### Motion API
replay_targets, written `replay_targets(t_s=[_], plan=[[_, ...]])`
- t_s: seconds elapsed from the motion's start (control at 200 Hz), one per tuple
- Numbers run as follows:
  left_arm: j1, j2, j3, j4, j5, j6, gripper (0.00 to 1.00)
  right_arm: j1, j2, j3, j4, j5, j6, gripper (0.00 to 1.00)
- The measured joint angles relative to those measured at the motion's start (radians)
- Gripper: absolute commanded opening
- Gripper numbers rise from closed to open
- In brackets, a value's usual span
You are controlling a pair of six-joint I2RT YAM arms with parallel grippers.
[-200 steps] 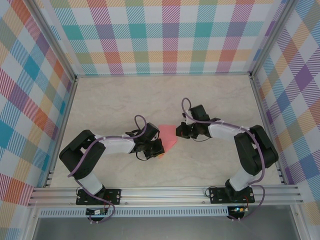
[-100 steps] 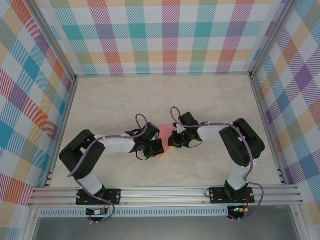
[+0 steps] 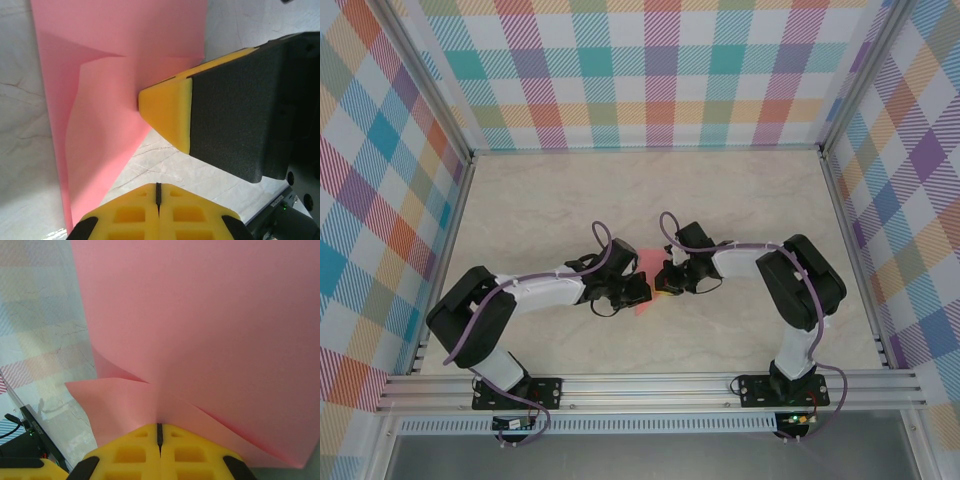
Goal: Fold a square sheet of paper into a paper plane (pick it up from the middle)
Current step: Third fold the triangle at the center of the table.
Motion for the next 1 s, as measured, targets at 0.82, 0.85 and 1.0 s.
replay_targets(t_s=[0.82,0.85,1.0], plan=[[-0.001,0.022,-0.075,0.019,-0.005,-0.039,0.0,-0.001,0.014,0.016,-0.012,-0.01,-0.004,0.0],[-0.001,0.022,-0.077,0.021,-0.005,-0.041,0.0,-0.001,0.014,0.016,-0.012,-0.01,-0.004,0.0],[-0.001,0.023,-0.102,0.064,-0.005,-0.057,0.0,-0.001,0.014,0.016,-0.012,-0.01,-0.004,0.0]])
